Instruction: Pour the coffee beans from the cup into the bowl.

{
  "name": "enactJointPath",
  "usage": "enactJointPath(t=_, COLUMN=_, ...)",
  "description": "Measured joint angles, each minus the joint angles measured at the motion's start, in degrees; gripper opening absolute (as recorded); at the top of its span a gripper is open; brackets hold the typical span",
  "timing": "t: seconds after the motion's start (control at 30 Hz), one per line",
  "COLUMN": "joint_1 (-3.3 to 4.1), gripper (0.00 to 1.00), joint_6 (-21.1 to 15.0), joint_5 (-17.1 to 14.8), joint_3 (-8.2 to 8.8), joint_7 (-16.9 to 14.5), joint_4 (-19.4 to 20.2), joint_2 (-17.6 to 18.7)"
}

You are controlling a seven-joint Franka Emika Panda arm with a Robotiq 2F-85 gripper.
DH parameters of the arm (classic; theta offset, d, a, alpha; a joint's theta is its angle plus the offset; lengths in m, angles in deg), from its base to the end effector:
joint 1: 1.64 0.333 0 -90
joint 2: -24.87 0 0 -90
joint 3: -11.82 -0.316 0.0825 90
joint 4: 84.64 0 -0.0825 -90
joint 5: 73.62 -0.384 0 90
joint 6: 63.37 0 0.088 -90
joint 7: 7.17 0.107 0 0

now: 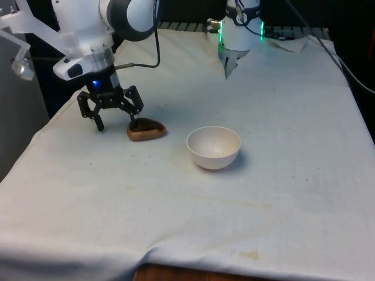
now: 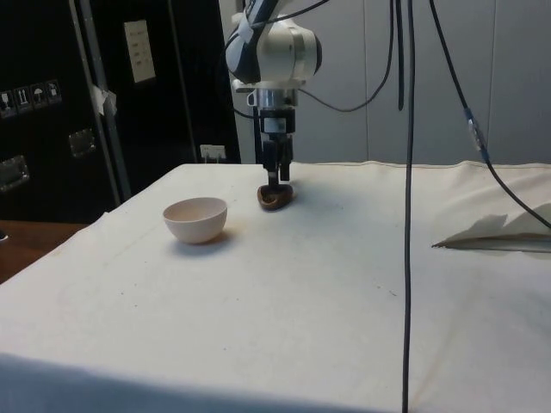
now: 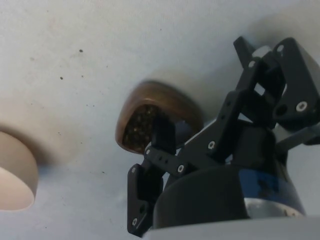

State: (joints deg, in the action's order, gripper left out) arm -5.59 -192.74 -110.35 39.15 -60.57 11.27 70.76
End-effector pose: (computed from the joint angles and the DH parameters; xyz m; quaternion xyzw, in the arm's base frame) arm 0.5921 -0.3054 0.1661 -0.9967 -0.0282 -0.0118 0.0746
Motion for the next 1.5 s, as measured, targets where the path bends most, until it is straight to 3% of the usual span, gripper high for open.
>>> enactJointPath(t=0.17, joint_1=0.06, gripper=1.00, joint_6=0.0, joint_5=0.0, joint_3=0.06, joint_7=-0.2, joint_4=0.0, joint_2=0.0)
enactJointPath(t=0.23, joint_1=0.06, gripper=0.94, joint_6=0.0, joint_5=0.0, joint_3=0.11, joint_7=-0.2, joint_4=0.0, joint_2=0.0)
enactJointPath(t=0.27, joint_1=0.06, gripper=0.89, joint_6=0.0, joint_5=0.0, joint_3=0.11, joint_7=-0.2, joint_4=0.0, joint_2=0.0)
enactJointPath(t=0.37, joint_1=0.06, gripper=0.63, joint_6=0.0, joint_5=0.0, joint_3=0.11, joint_7=-0.2, joint_4=0.1, joint_2=0.0)
enactJointPath(t=0.4, joint_1=0.06, gripper=0.63, joint_6=0.0, joint_5=0.0, joint_3=0.11, joint_7=-0.3, joint_4=0.1, joint_2=0.0)
enactJointPath(t=0.5, joint_1=0.06, gripper=0.47, joint_6=0.0, joint_5=0.0, joint_3=0.11, joint_7=-0.3, joint_4=0.1, joint_2=0.0)
enactJointPath(t=0.57, joint_1=0.06, gripper=0.35, joint_6=0.0, joint_5=0.0, joint_3=0.11, joint_7=-0.3, joint_4=0.1, joint_2=0.0)
enactJointPath(t=0.6, joint_1=0.06, gripper=0.25, joint_6=0.0, joint_5=0.0, joint_3=0.11, joint_7=-0.3, joint_4=0.1, joint_2=0.0)
enactJointPath(t=0.7, joint_1=0.06, gripper=0.09, joint_6=0.1, joint_5=0.0, joint_3=0.11, joint_7=-0.3, joint_4=0.0, joint_2=0.0)
enactJointPath(t=0.8, joint_1=0.06, gripper=0.01, joint_6=0.1, joint_5=0.0, joint_3=0.17, joint_7=-0.3, joint_4=0.0, joint_2=-0.2)
enactJointPath(t=1.5, joint_1=0.34, gripper=0.01, joint_6=0.1, joint_5=0.0, joint_3=0.17, joint_7=-0.2, joint_4=0.0, joint_2=-0.2)
